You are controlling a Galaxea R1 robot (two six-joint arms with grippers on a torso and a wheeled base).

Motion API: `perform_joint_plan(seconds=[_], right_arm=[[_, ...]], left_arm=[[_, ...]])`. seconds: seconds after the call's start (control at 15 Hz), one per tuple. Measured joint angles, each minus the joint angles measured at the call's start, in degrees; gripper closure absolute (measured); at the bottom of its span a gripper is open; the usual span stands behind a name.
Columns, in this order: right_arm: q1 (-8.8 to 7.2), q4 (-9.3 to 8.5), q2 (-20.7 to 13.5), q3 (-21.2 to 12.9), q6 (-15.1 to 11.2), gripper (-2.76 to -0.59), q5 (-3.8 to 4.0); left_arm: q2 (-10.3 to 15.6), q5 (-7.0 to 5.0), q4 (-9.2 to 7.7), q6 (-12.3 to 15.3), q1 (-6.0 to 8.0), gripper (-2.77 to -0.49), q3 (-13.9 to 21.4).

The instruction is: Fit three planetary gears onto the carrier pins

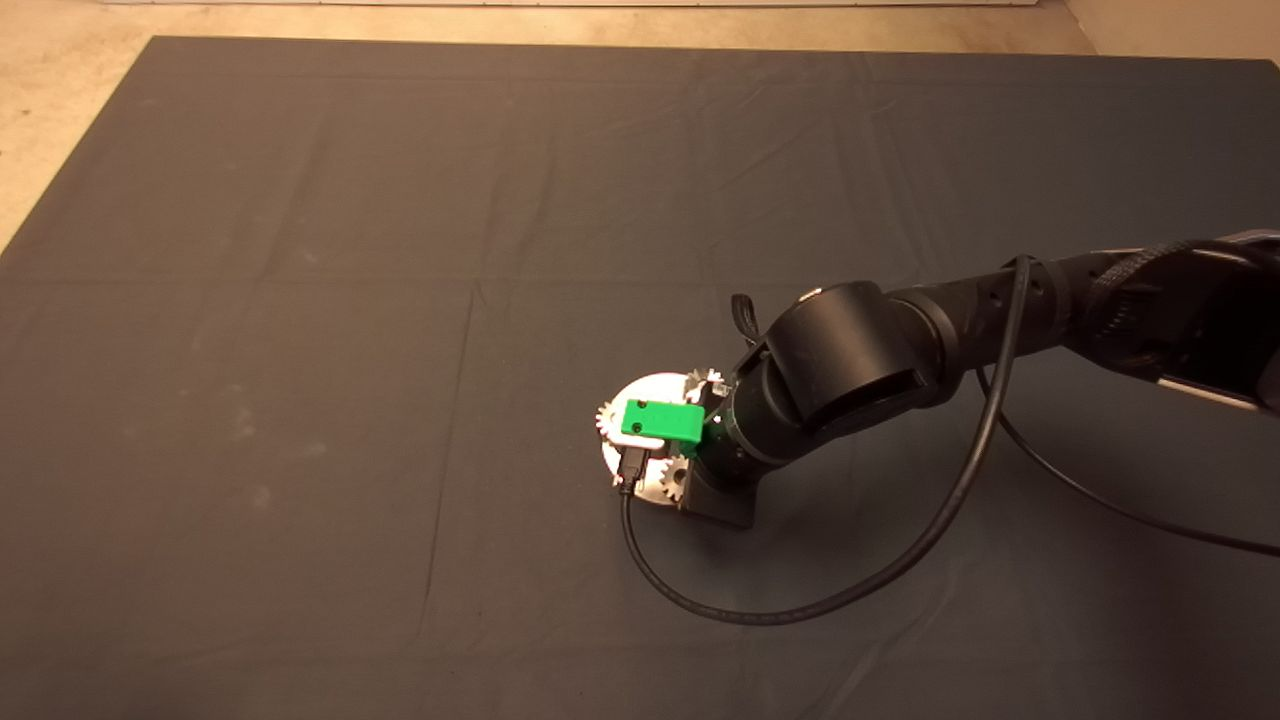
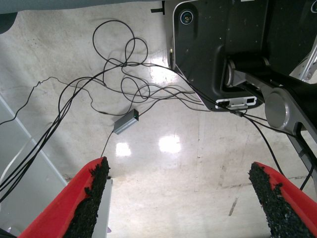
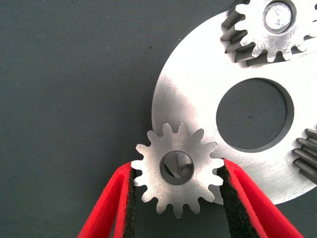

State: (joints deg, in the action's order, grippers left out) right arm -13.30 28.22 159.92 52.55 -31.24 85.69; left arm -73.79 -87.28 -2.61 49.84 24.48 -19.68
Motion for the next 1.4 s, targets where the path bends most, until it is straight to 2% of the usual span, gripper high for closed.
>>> perform_joint_plan(seconds=[0.47,0.67,0.87,1.4], right_arm=[[-0.3,0.0,-0.43,-1.02,-0.06,-1.0,1.27],[-1.92,-0.02,-1.26,-1.21,-0.12,-1.0,1.98],[-2.62,0.0,-1.69,-1.93,-0.23,-1.0,2.16],[-3.06,-0.05,-2.01,-3.99,-0.78,-1.0,2.18]], left_arm=[[0.0,0.02,0.0,-0.01,0.0,-2.02,0.0],[0.01,0.02,0.0,-0.02,0.0,-2.02,0.0],[0.06,0.0,-0.02,-0.02,0.0,-2.02,0.0],[0.48,0.01,-0.02,-0.02,0.0,-2.02,0.02]])
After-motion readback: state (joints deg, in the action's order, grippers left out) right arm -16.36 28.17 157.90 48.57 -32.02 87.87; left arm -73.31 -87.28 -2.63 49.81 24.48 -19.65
